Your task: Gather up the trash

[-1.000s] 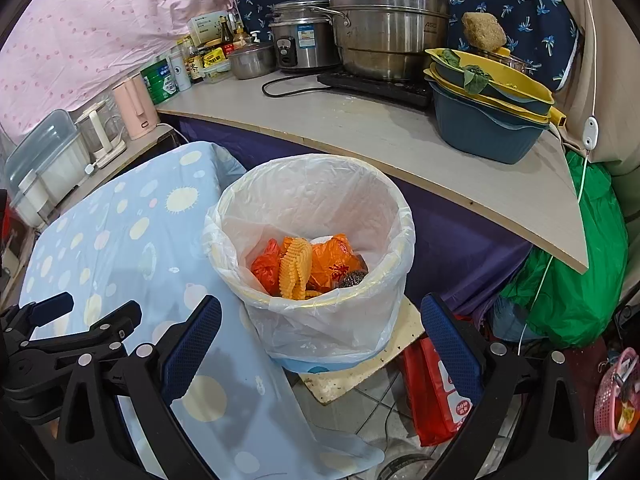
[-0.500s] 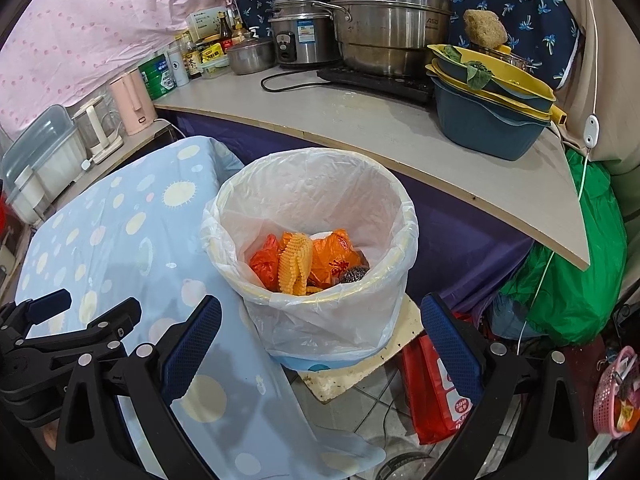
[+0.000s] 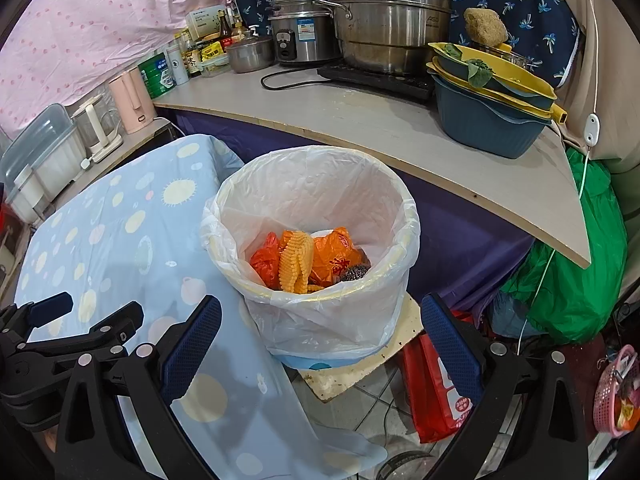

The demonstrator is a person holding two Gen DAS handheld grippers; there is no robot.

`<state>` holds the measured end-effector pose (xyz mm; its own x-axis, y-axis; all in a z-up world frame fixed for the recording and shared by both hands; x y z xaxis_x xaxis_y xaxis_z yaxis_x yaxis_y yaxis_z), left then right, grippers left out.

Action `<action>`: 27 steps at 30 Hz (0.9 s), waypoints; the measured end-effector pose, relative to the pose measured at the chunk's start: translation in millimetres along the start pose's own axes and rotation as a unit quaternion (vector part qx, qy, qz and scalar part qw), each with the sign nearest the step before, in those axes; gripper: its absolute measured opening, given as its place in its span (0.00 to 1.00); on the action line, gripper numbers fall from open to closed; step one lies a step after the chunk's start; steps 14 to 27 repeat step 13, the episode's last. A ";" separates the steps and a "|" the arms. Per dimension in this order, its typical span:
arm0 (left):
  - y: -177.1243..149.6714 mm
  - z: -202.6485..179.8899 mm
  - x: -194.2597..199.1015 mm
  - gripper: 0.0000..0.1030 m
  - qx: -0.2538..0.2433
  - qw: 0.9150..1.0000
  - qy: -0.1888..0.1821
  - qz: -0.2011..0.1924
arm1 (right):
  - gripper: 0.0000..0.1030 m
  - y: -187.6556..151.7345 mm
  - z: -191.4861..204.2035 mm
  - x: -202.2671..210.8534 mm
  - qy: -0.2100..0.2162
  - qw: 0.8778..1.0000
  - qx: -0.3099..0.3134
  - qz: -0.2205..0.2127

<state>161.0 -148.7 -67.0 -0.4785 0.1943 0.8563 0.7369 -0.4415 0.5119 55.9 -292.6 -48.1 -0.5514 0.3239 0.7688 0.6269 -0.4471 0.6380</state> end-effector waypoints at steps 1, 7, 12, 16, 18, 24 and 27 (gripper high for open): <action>-0.2 -0.4 0.3 0.88 0.000 1.000 0.000 -0.001 | 0.94 0.0 -0.2 -0.2 0.000 1.000 0.000 0.000; -2.2 -2.1 0.1 0.88 0.000 1.000 -0.003 0.001 | 0.94 0.1 0.0 0.2 0.000 1.000 0.000 0.001; -3.6 -2.5 1.0 0.88 0.000 1.000 -0.006 -0.001 | 0.94 -0.4 0.1 -0.2 0.001 1.000 -0.001 0.002; -4.1 -2.7 0.9 0.88 0.000 1.000 -0.007 0.000 | 0.94 -1.2 0.8 -0.5 0.000 1.000 0.000 0.004; -4.1 -2.7 0.9 0.88 0.000 1.000 -0.007 0.000 | 0.94 -1.2 0.8 -0.5 0.000 1.000 0.000 0.004; -4.1 -2.7 0.9 0.88 0.000 1.000 -0.007 0.000 | 0.94 -1.2 0.8 -0.5 0.000 1.000 0.000 0.004; -4.1 -2.7 0.9 0.88 0.000 1.000 -0.007 0.000 | 0.94 -1.2 0.8 -0.5 0.000 1.000 0.000 0.004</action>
Point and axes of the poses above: each gripper's, at about its wrist camera, not at the fingertips, and x roughly against the way its jaws point, z to its left, y to its top, the point moved 6 cm from there along -x, roughly the way its jaws point
